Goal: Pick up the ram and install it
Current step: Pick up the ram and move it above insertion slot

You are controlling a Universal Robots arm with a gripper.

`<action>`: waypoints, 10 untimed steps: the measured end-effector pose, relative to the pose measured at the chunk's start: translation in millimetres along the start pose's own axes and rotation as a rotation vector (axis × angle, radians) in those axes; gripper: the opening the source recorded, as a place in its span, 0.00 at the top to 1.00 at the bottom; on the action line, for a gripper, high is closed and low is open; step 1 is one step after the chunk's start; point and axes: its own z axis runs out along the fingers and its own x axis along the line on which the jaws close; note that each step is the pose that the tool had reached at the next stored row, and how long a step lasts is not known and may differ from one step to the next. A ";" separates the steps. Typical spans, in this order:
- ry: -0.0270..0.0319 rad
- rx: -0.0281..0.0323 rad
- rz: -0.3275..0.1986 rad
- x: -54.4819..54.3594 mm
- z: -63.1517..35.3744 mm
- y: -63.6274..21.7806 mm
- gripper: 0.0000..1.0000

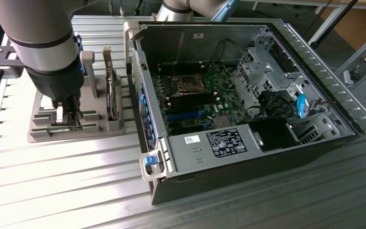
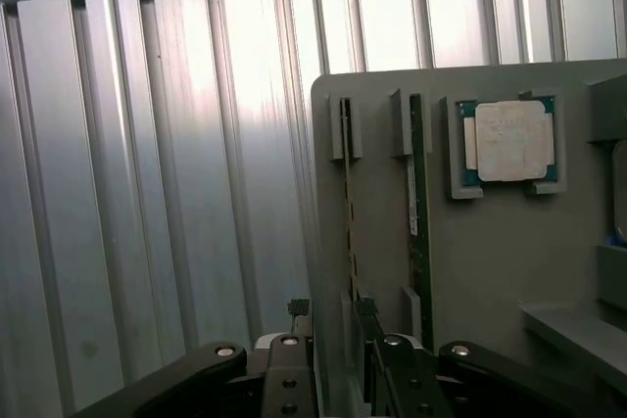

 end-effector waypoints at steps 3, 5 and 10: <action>0.0001 -0.0001 0.000 0.0 2.4 -0.1 0.71; 0.0001 -0.0001 0.000 0.0 3.3 -0.1 0.71; -0.0001 0.0000 0.000 0.0 8.6 1.9 0.71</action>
